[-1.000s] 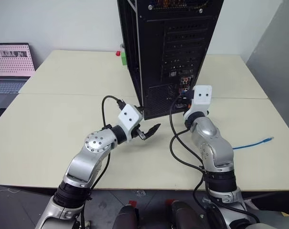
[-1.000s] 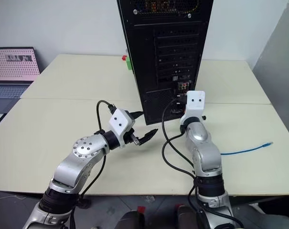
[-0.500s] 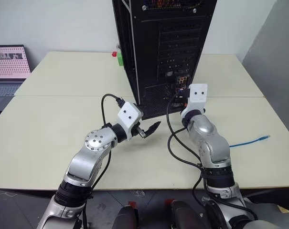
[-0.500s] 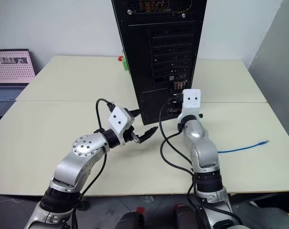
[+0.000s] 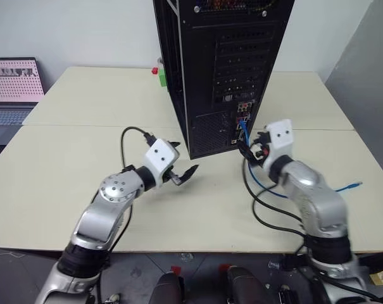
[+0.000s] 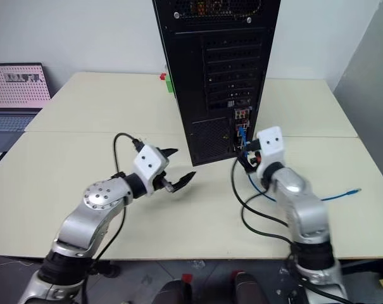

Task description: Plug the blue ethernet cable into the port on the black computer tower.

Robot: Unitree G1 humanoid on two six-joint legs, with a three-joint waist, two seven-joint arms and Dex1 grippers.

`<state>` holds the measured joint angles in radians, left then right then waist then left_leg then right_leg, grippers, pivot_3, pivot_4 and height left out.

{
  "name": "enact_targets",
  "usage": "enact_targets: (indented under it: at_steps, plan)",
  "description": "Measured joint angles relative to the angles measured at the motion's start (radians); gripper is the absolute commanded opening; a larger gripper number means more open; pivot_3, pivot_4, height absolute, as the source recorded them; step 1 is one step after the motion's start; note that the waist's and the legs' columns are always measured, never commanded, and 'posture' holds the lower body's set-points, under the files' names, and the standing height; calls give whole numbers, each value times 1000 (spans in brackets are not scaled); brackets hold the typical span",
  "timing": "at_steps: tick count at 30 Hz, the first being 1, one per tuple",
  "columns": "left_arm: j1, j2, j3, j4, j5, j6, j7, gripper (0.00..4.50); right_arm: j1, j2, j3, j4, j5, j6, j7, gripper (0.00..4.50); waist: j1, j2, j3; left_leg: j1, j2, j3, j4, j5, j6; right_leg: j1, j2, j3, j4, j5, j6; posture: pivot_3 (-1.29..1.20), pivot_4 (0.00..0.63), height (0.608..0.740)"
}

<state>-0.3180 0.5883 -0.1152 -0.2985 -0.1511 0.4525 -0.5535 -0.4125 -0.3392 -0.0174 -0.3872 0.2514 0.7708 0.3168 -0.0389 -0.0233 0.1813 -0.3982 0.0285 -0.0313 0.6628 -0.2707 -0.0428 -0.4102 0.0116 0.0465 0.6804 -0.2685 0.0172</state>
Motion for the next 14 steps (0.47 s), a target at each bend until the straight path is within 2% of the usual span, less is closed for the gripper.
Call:
enact_targets:
  at_steps: [3, 8, 14]
  plan:
    - [19, 54, 56, 17, -8, -1, -38, 4500, 29, -89, -86, -36, 80, -25, 126, 4165, 0, 0, 0, 1, 0, 0, 0, 0, 0, 0, 1, 0, 0, 0, 0, 0, 150, 740]
    - [62, 99, 162, 17, -113, -49, -167, 4500, 55, -248, -186, -40, 177, -86, 319, 4165, 2, 0, 0, 0, 0, 1, 0, 0, 0, 0, 1, 0, 0, -1, 1, 0, 150, 740]
    - [62, 113, 235, 17, -203, -47, -243, 4500, 44, -293, -214, -10, 247, -90, 394, 4165, 3, 0, 0, 1, 0, 1, 0, 0, 0, 0, 1, 1, 0, -1, 1, 0, 150, 740]
